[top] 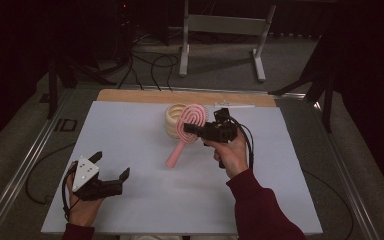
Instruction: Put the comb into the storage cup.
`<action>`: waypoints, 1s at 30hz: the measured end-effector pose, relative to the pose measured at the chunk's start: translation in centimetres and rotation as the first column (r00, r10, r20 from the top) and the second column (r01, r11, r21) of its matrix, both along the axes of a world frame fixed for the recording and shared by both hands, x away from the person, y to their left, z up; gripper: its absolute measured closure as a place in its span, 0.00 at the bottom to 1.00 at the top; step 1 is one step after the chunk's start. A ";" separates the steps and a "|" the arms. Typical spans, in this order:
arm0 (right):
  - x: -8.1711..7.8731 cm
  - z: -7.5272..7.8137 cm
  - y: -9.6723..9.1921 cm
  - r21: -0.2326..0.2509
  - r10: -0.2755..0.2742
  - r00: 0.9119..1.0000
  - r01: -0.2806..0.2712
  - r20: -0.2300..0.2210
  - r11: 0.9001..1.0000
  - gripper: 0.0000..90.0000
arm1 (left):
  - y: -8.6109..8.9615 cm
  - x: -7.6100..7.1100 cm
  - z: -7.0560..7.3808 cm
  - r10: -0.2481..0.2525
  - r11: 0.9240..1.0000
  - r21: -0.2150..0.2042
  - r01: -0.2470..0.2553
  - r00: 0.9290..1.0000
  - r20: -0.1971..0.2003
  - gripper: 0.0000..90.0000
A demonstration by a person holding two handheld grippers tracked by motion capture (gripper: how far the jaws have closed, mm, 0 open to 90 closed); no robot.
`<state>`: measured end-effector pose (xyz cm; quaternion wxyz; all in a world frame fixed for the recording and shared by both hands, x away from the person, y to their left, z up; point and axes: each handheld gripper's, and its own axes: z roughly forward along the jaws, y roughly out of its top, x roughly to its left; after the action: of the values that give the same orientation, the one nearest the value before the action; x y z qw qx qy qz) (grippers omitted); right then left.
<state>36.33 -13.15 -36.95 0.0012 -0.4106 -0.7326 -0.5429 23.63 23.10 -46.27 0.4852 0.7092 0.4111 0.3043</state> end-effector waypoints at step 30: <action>1.2 2.5 0.2 0.018 -0.035 0.999 0.034 0.036 0.999 0.71 | 0.1 -0.8 -2.2 0.009 1.000 -0.005 -0.009 1.000 -0.026 0.00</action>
<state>37.48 -12.92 -34.47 -0.0177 -0.4133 -0.7206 -0.5564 22.87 23.18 -48.44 0.4800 0.7101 0.4215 0.2962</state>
